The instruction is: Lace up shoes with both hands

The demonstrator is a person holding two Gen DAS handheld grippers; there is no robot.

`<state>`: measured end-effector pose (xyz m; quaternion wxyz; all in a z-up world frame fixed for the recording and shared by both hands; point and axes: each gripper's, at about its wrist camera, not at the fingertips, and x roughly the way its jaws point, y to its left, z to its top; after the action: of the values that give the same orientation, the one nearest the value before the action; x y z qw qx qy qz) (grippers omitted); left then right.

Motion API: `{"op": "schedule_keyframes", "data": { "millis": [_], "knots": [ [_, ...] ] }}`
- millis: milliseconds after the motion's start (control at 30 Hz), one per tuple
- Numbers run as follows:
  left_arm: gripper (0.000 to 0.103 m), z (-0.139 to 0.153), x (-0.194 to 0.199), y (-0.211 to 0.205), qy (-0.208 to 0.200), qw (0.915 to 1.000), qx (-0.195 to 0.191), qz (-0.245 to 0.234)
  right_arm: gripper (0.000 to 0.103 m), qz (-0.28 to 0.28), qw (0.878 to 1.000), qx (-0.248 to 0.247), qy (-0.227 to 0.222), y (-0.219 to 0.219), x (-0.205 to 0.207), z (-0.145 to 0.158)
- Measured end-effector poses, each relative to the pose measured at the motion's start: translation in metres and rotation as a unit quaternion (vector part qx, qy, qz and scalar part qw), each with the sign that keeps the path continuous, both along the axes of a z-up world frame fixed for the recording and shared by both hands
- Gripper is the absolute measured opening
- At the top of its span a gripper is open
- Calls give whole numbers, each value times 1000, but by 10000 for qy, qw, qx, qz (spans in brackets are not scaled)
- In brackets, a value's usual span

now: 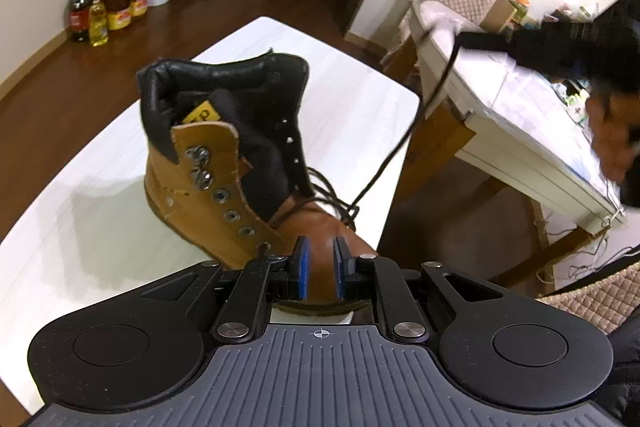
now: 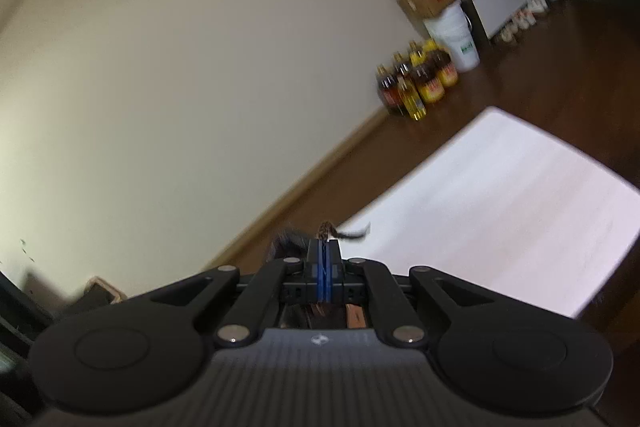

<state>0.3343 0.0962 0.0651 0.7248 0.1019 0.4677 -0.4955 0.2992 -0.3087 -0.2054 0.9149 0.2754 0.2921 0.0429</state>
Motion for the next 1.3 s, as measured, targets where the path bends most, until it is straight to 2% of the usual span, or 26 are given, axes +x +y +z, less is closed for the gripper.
{"op": "schedule_keyframes", "data": {
  "millis": [67, 200, 333, 433, 500, 567, 700, 767, 833, 900, 933, 1067, 1200, 1267, 1300],
  "knots": [
    [12, -2, -2, -4, 7, 10000, 46, -73, 2, -45, 9997, 57, 248, 5, -3, -19],
    [12, -7, -5, -14, 38, 9997, 124, -229, 2, -244, 9989, 91, 379, 3, -7, -36],
    [12, -12, -12, -27, 43, 9992, 170, -352, 2, -498, 9981, 325, 183, -19, 3, -41],
    [12, -15, -15, -36, 64, 9991, 204, -378, 3, -559, 9957, 721, -141, -36, 18, -40],
    [12, -16, -16, -38, 97, 9991, 230, -343, 9, -495, 9959, 743, -162, -41, 32, -45],
    [12, -17, -17, -40, 118, 9992, 251, -304, 17, -449, 9962, 739, 97, -43, 45, -57],
    [12, -22, -17, -41, 197, 9991, 307, -227, 17, -539, 9915, 933, 729, -41, 44, -91],
    [12, -26, -17, -41, 231, 9988, 363, -213, 17, -759, 9762, 1452, 1424, -40, 41, -129],
    [12, -29, -17, -41, 265, 9986, 407, -196, 17, -972, 9571, 2012, 1843, -38, 37, -159],
    [12, -31, -17, -42, 292, 9984, 452, -188, 19, -1187, 9343, 2629, 2093, -34, 33, -191],
    [12, -32, -17, -42, 304, 9982, 485, -187, 23, -1251, 9292, 2751, 2127, -32, 33, -199],
    [12, -36, -16, -38, 331, 9975, 602, -180, 27, -1400, 9152, 3046, 2238, -21, 36, -228],
    [12, -39, -14, -35, 344, 9970, 676, -157, 25, -1532, 9024, 3322, 2278, -17, 40, -237],
    [12, -39, -14, -34, 326, 9971, 669, -180, 4, -1594, 9007, 3362, 2244, -18, 38, -237],
    [12, -38, -13, -34, 316, 9971, 660, -195, 3, -1602, 9014, 3360, 2212, -20, 35, -234]
  ]
}}
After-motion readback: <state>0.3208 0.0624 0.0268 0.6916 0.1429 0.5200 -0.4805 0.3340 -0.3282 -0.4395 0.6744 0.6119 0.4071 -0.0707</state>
